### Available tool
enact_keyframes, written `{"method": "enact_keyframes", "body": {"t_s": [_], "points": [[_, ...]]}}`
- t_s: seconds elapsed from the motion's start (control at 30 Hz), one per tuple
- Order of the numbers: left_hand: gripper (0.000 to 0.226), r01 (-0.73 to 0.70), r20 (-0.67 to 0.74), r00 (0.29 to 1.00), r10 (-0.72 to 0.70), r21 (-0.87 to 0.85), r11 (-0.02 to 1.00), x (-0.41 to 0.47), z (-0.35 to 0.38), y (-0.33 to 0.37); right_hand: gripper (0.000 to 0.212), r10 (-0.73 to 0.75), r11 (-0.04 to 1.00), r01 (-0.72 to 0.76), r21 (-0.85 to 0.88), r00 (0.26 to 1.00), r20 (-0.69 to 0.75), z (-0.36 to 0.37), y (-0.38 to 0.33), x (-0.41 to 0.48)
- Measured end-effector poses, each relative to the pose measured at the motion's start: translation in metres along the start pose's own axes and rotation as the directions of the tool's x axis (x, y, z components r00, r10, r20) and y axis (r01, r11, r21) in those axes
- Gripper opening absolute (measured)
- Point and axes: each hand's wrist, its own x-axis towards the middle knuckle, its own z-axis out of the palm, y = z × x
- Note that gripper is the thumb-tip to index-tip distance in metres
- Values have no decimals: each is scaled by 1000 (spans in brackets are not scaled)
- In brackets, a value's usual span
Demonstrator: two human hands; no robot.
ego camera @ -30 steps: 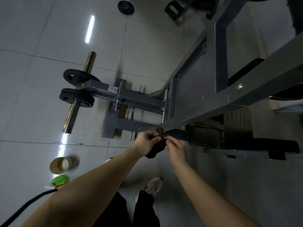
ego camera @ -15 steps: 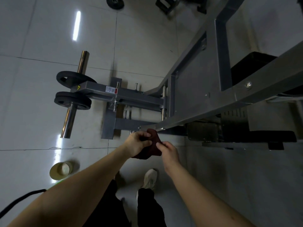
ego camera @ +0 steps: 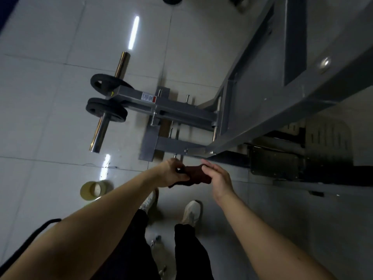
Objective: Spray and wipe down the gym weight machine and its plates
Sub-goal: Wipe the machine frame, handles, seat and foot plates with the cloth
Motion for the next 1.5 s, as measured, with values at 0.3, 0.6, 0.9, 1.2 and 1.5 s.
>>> {"method": "enact_keyframes", "body": {"t_s": [0.3, 0.6, 0.9, 1.2, 1.5], "points": [[33, 4, -175, 983, -50, -253, 968, 90, 40, -83, 11, -80, 991, 79, -104, 997, -4, 2, 86, 76], [18, -159, -130, 983, 129, -260, 952, 258, 87, -181, 43, -217, 972, 210, -104, 974, -62, 10, 202, 222], [20, -346, -107, 938, 329, -298, 889, 363, 109, -213, 48, -371, 926, 377, 1, 912, -172, 8, 262, 317], [16, -486, -208, 874, 439, -341, 805, 367, 120, -181, 38, -514, 833, 553, -2, 773, -371, -1, 253, 309], [13, -705, -302, 706, 641, -215, 676, 298, 112, -128, 22, -591, 766, 643, 11, 711, -382, -11, 185, 244]]}}
